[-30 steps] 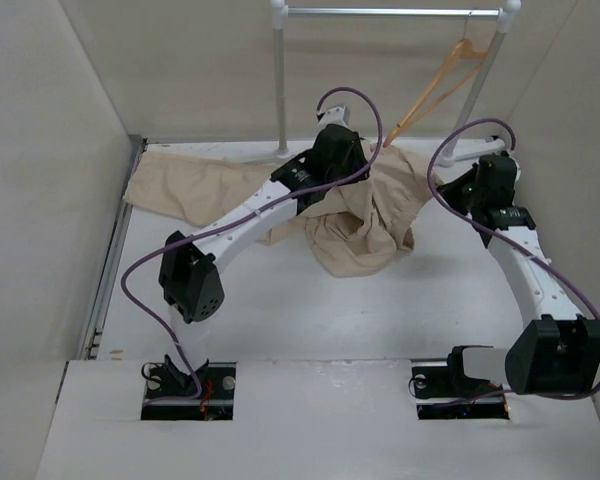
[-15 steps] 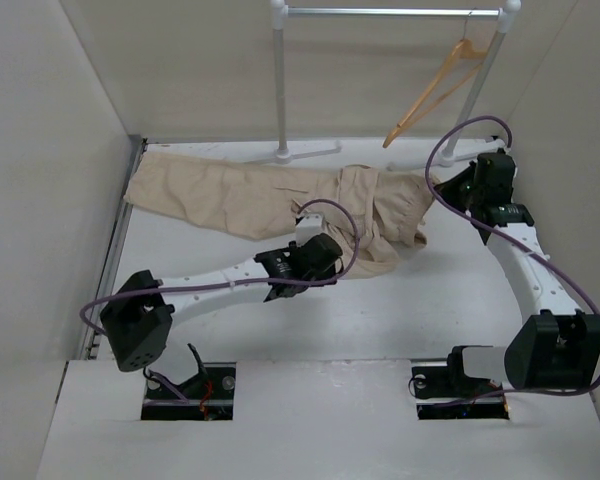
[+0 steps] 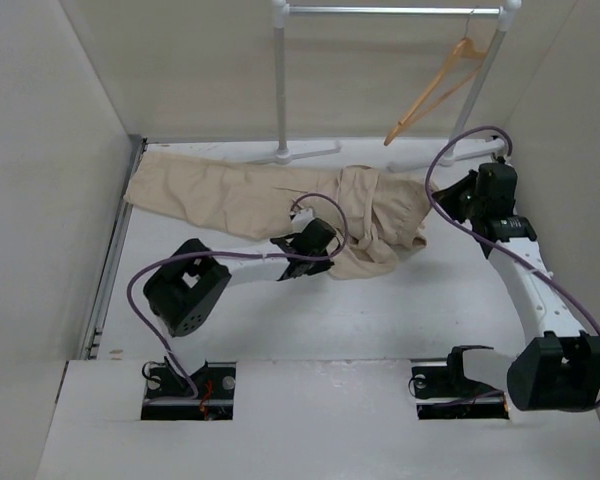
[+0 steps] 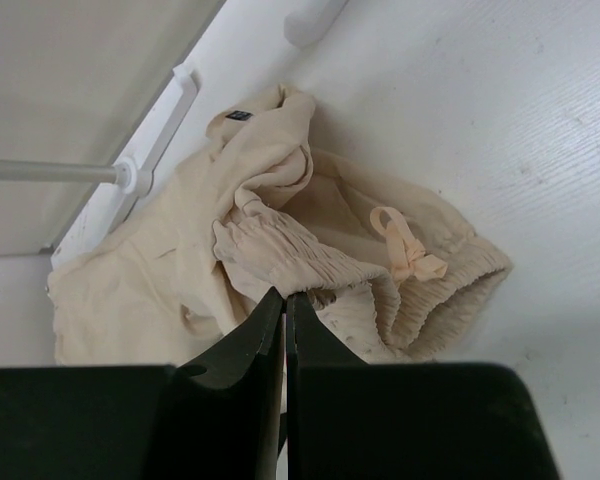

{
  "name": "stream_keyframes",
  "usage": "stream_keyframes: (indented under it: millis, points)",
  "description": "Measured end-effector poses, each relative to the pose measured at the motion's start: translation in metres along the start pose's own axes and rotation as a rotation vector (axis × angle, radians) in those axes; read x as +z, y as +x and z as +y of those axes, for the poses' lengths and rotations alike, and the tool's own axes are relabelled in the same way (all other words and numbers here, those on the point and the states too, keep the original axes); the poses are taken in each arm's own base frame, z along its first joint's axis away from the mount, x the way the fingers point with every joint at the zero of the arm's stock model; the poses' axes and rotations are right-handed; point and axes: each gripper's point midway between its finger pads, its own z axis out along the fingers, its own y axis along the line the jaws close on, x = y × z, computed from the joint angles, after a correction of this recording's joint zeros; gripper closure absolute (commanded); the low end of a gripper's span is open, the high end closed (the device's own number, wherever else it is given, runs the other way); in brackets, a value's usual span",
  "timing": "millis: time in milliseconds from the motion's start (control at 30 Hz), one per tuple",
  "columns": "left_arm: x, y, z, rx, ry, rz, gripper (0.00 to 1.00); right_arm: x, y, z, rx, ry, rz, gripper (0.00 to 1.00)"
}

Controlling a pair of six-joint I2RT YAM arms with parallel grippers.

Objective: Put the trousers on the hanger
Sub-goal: Flatten out the trousers at the center of the board.

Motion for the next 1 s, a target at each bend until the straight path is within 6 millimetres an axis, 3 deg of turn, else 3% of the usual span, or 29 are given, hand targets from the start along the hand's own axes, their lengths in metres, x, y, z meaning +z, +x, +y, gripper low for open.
stream_keyframes:
  millis: [67,167,267,367,467,533,633,700,800,833,900,1000]
  points:
    - [-0.013,-0.004,0.013,-0.018,-0.014,-0.014,1.0,-0.004,-0.001,0.002,0.0,-0.01,-0.008,0.93]
    - [-0.074,-0.033,0.046,-0.077,-0.041,-0.09,1.0,-0.013,-0.004,0.005,-0.001,-0.021,-0.018,0.94]
    - [-0.185,-0.106,0.081,-0.24,-0.002,-0.338,0.99,-0.024,-0.005,0.006,-0.002,-0.026,-0.024,0.94]
    - [-0.314,-0.169,0.149,-0.471,-0.056,-0.689,0.96,-0.043,-0.004,0.008,-0.009,-0.041,-0.033,0.96]
    - [-0.413,-0.184,0.218,-0.635,-0.275,-0.98,0.95,-0.07,0.005,0.009,-0.027,-0.074,-0.047,0.99]
    - [-0.449,-0.18,0.25,-0.694,-0.454,-1.079,0.94,-0.089,0.02,0.003,-0.042,-0.08,-0.035,1.0]
    - [-0.46,-0.177,0.284,-0.725,-0.67,-1.074,0.92,-0.109,0.061,-0.023,-0.074,-0.056,0.023,1.0]
    - [-0.453,-0.18,0.3,-0.716,-0.763,-1.02,0.88,-0.118,0.091,-0.059,-0.079,0.017,0.089,1.0]
    - [-0.436,-0.19,0.319,-0.707,-0.858,-0.938,0.81,-0.13,0.11,-0.103,-0.072,0.176,0.14,0.98]
    - [-0.431,-0.195,0.324,-0.705,-0.873,-0.924,0.79,-0.132,0.112,-0.107,-0.071,0.2,0.154,0.93]
    - [-0.418,-0.206,0.33,-0.701,-0.875,-0.894,0.76,-0.135,0.12,-0.108,-0.096,0.206,0.202,0.94]
    - [-0.381,-0.222,0.322,-0.658,-0.788,-0.833,0.68,-0.14,0.149,-0.098,-0.157,0.151,0.345,0.96]
